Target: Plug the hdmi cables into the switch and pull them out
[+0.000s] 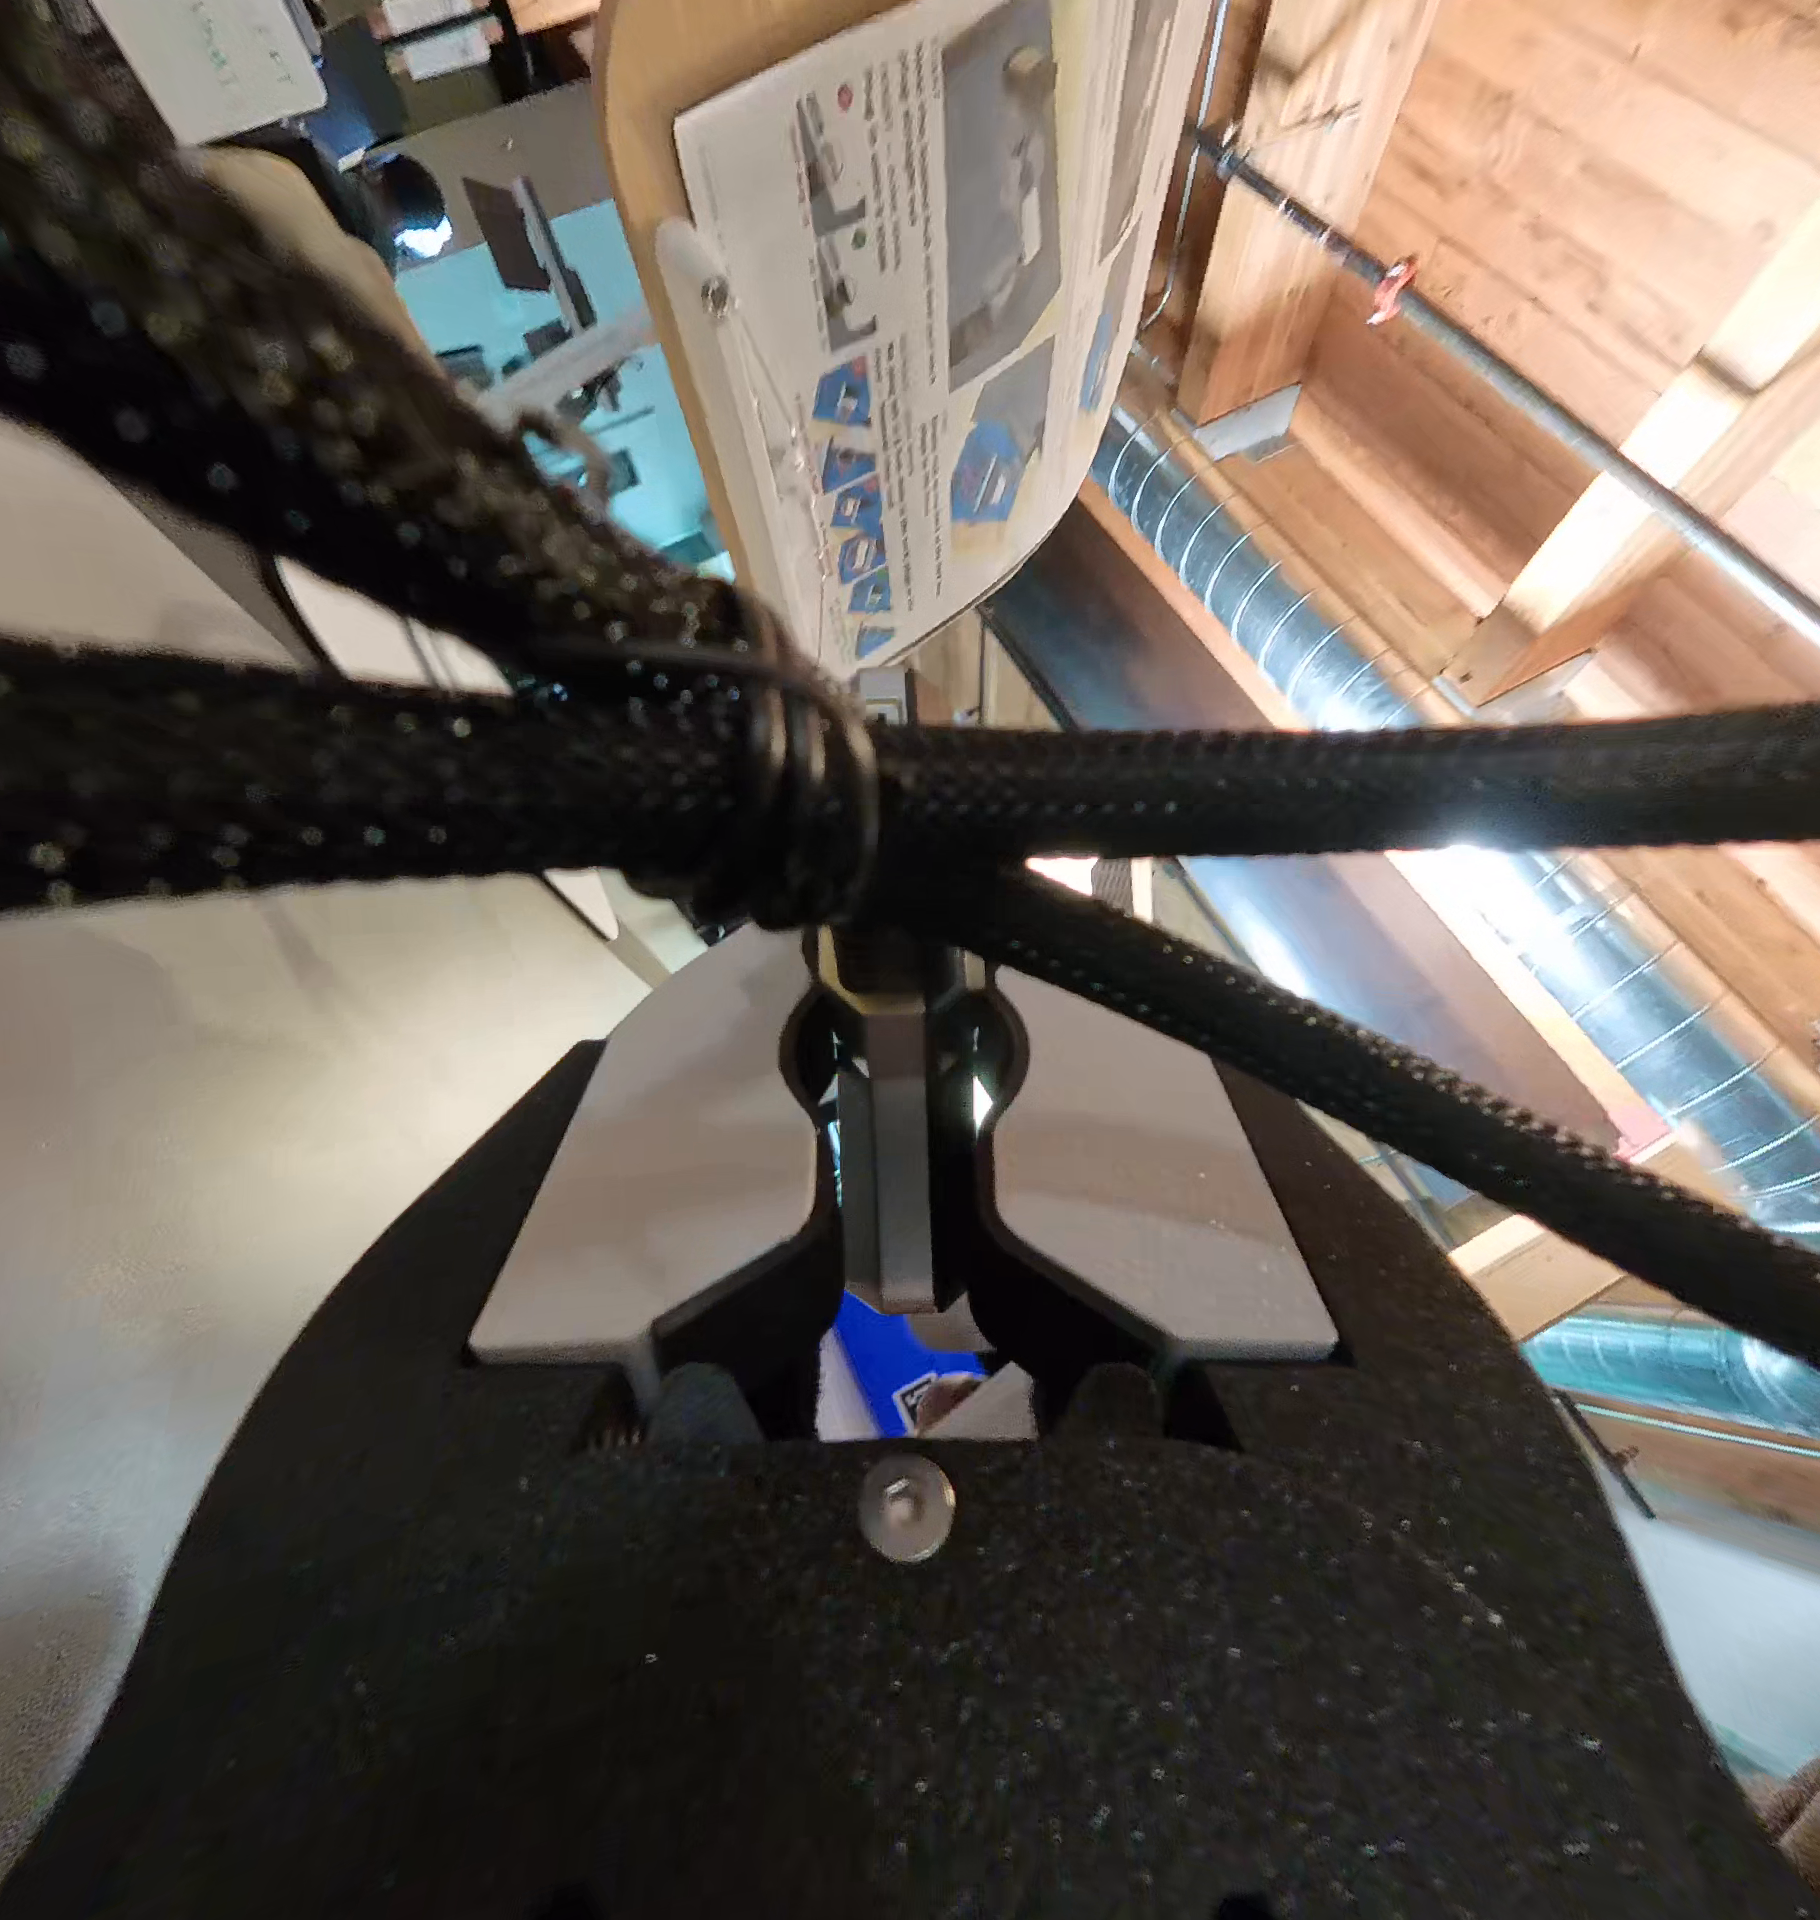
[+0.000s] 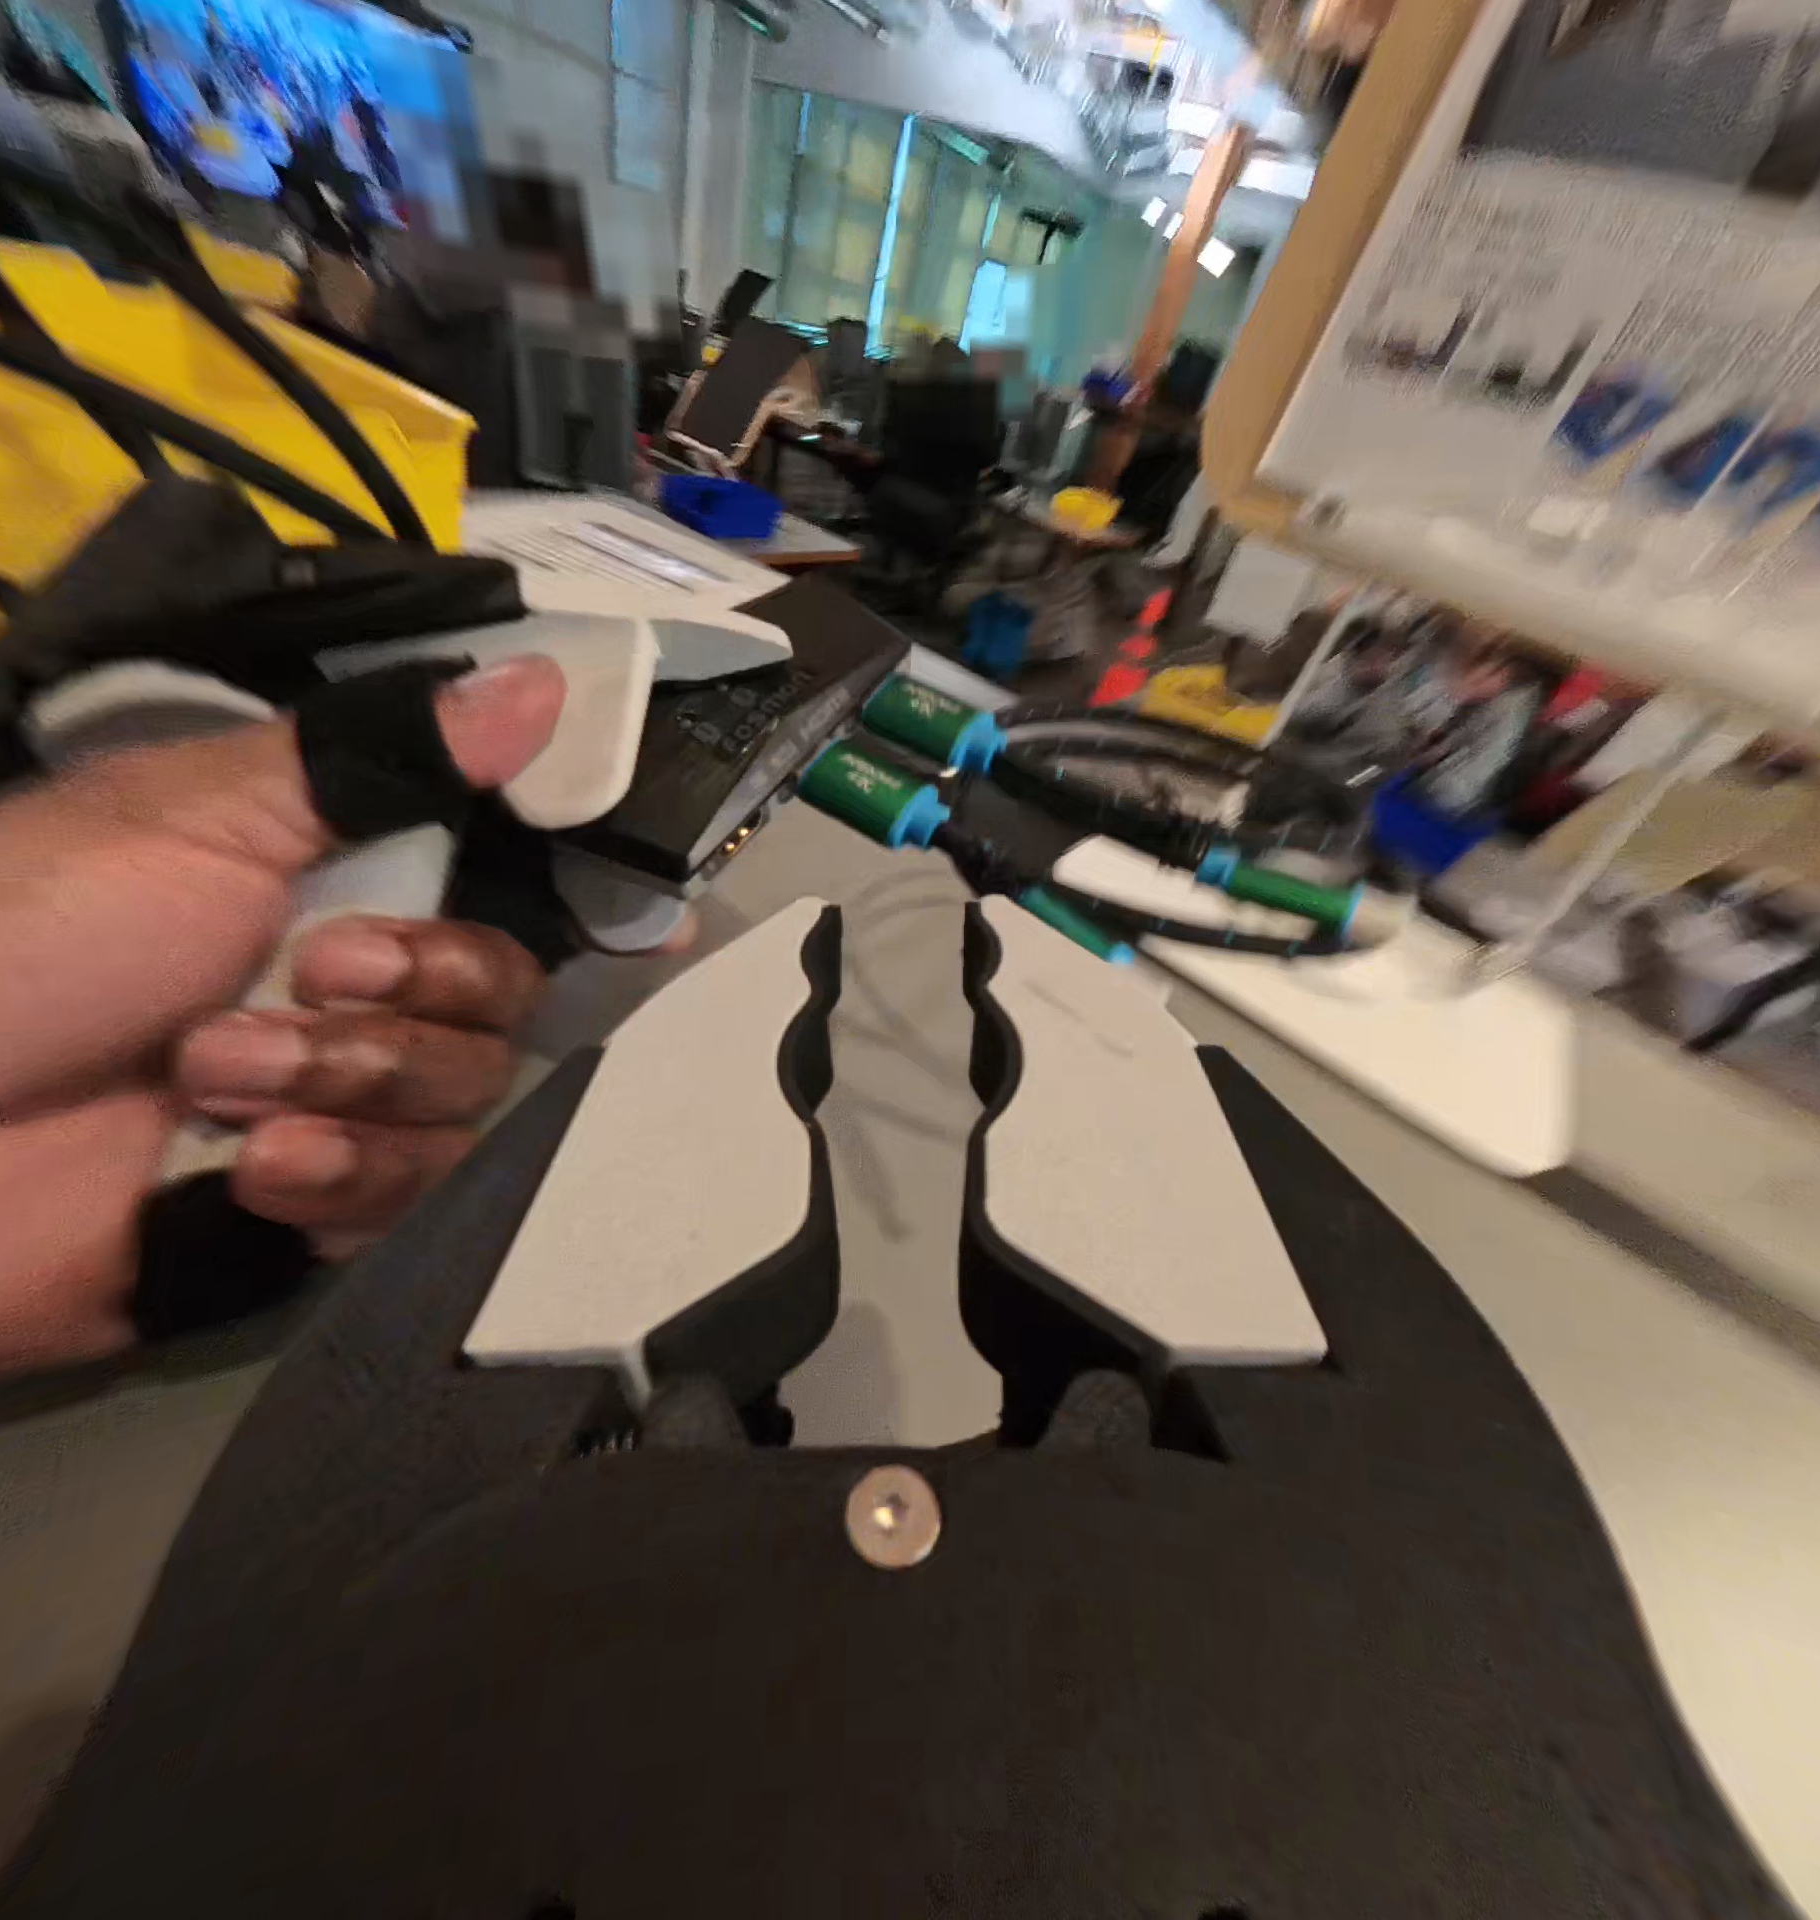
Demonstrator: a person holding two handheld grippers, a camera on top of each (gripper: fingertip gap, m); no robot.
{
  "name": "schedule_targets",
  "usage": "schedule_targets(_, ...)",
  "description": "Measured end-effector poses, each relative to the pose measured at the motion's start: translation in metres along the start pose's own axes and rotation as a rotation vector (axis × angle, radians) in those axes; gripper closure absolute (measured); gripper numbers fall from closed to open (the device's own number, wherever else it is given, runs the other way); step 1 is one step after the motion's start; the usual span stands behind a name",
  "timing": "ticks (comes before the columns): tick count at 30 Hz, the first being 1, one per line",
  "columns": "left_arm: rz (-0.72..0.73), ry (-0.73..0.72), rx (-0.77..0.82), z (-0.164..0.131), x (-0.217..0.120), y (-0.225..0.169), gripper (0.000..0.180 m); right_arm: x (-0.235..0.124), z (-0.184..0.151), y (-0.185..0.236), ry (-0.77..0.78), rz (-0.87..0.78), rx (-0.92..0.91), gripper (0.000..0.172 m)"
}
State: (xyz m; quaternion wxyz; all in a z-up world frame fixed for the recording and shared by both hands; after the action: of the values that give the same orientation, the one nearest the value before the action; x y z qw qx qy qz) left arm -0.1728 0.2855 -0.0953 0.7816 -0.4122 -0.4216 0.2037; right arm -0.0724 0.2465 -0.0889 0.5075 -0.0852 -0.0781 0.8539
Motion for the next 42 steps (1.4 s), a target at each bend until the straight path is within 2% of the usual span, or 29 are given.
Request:
schedule_targets(3, 0.022, 0.070, 0.016, -0.011, 0.006, 0.000, 0.158, -0.002, 0.003, 0.004, -0.105, -0.167, -0.414, 0.145)
schedule_targets(5, 0.028, 0.123, 0.037, -0.018, 0.010, 0.000, 0.158, 0.001, -0.001, 0.006, -0.090, -0.229, -0.546, 0.135)
schedule_targets(11, -0.001, 0.234, -0.006, -0.038, 0.017, -0.003, 0.158, 0.014, -0.019, -0.010, 0.038, -0.344, -0.718, 0.113)
schedule_targets(19, 0.031, 0.301, -0.068, -0.050, 0.018, 0.002, 0.157, 0.013, -0.018, -0.024, 0.065, -0.475, -0.854, 0.116)
schedule_targets(24, 0.135, 0.315, -0.148, -0.071, 0.018, 0.011, 0.142, 0.017, -0.034, -0.030, 0.168, -0.466, -0.905, 0.118)
schedule_targets(28, 0.128, 0.359, -0.127, -0.078, 0.020, 0.008, 0.139, 0.019, -0.046, -0.029, 0.234, -0.393, -0.868, 0.147)
schedule_targets(35, 0.040, 0.410, -0.239, -0.082, 0.019, 0.002, 0.131, 0.019, -0.047, -0.039, 0.266, -0.415, -0.793, 0.150)
schedule_targets(42, 0.023, 0.510, -0.189, -0.092, 0.017, -0.005, 0.131, 0.022, -0.054, -0.062, 0.302, -0.440, -0.704, 0.149)
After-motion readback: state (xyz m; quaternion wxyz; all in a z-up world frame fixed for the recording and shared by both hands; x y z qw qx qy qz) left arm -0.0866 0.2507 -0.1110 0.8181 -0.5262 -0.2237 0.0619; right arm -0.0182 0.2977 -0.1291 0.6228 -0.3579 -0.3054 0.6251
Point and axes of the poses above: each gripper's, where its closed fingertips meet, x out along the fingers, z out of its top, y = z × x across the jaws, the point moved 3 cm from there along -x, back along the fingers, and after that the axes turned 10 degrees about -z, right-handed, at the moved point
